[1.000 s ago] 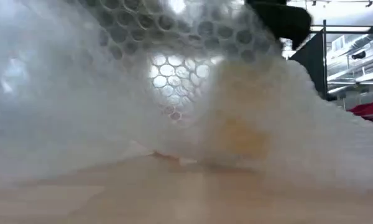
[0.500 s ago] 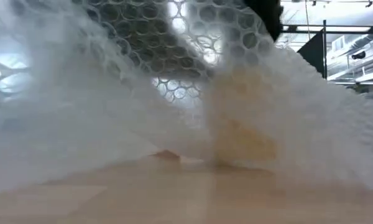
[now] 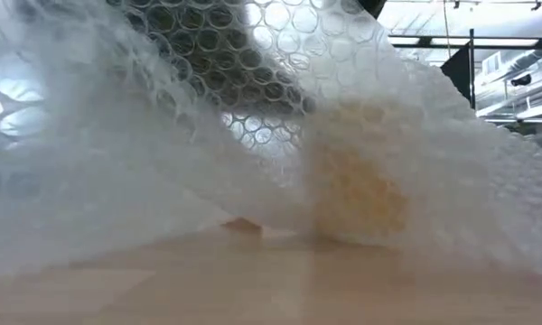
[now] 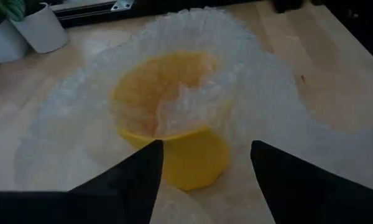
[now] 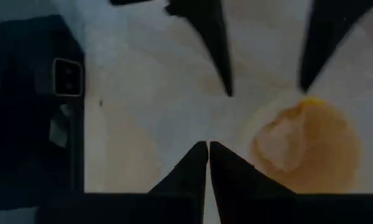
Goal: Wrap mug
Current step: Wrap the yellow mug using the transparent bubble wrap
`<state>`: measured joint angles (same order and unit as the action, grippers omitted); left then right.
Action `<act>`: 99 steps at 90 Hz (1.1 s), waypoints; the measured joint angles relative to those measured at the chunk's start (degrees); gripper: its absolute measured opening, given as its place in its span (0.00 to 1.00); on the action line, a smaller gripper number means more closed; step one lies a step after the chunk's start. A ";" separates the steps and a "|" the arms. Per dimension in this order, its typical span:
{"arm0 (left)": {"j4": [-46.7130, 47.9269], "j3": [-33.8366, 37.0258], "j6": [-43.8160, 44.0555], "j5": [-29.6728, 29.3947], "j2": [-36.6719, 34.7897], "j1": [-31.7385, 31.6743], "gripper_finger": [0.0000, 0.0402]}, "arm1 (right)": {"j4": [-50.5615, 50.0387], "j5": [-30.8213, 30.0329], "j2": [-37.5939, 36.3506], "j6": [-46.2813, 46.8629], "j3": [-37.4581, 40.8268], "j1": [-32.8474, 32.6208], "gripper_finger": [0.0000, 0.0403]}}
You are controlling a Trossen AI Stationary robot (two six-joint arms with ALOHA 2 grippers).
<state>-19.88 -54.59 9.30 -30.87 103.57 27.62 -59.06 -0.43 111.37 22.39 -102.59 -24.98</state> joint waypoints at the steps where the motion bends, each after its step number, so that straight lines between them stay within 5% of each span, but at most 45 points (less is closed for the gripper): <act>1: 0.00 0.00 0.00 0.00 0.00 0.00 0.57 | 0.08 -0.03 0.01 -0.01 0.37 -0.03 0.00; 16: 0.00 0.00 0.00 -0.02 0.00 0.00 0.57 | -0.15 -6.78 0.15 0.46 3.95 1.19 0.00; 40: 0.03 -0.02 -0.33 -0.07 0.00 0.00 0.57 | 3.89 -7.30 0.11 -1.01 10.32 6.54 0.00; 66: 0.04 -0.04 -1.15 -0.15 0.00 -0.02 0.57 | 18.70 3.78 -0.15 -1.57 21.25 8.75 0.00; 99: 0.12 -0.04 -1.14 -0.09 0.00 -0.02 0.57 | 6.86 4.65 0.02 -1.60 11.31 8.23 0.00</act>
<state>-19.75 -54.63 8.16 -30.96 103.57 27.59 -52.20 4.23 111.39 20.80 -91.28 -16.75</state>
